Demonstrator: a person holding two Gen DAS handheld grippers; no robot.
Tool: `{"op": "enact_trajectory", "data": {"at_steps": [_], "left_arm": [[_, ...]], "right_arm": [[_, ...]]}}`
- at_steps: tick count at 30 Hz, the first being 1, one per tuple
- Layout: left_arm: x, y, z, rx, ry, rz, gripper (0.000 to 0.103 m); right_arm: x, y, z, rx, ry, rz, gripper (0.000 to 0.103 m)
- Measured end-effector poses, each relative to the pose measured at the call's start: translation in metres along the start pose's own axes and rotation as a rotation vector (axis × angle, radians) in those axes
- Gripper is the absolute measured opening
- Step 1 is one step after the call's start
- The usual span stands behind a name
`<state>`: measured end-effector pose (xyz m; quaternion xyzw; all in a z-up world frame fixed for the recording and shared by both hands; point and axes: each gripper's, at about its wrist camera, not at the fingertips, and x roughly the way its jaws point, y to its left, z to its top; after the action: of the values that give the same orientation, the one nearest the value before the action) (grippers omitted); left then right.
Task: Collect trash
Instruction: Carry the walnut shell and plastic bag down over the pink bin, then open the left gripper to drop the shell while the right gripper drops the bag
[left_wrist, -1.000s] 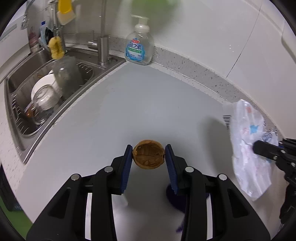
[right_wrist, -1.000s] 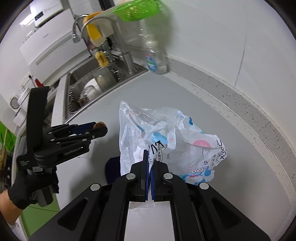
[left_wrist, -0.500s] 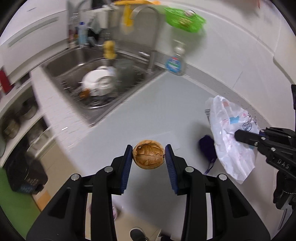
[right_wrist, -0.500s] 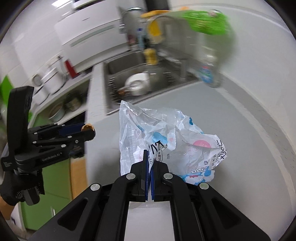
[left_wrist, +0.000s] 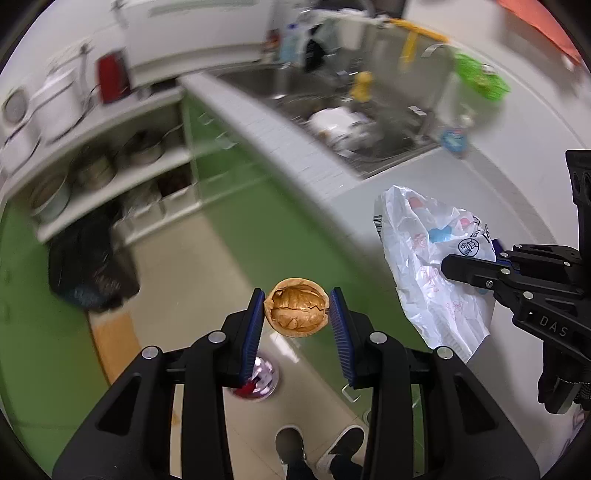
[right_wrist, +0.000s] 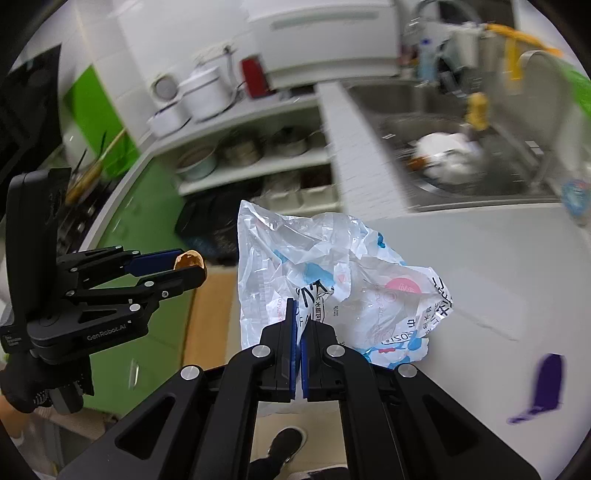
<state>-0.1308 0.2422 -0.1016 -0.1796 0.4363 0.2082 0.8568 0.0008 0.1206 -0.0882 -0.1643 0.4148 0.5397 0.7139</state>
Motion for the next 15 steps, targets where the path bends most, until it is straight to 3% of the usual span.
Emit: {"op": "enact_trajectory", "data": {"at_steps": [8,15], "left_arm": [[0.046,0.092,-0.070,-0.164,0.082,0.043,0.036],[0.136,0.147,-0.134,-0.255,0.151,0.041,0.036]], "right_arm": [[0.115,0.042,-0.028,-0.043,0.162,0.059,0.001],[0.246,0.045,-0.074,-0.042,0.292,0.080,0.001]]}}
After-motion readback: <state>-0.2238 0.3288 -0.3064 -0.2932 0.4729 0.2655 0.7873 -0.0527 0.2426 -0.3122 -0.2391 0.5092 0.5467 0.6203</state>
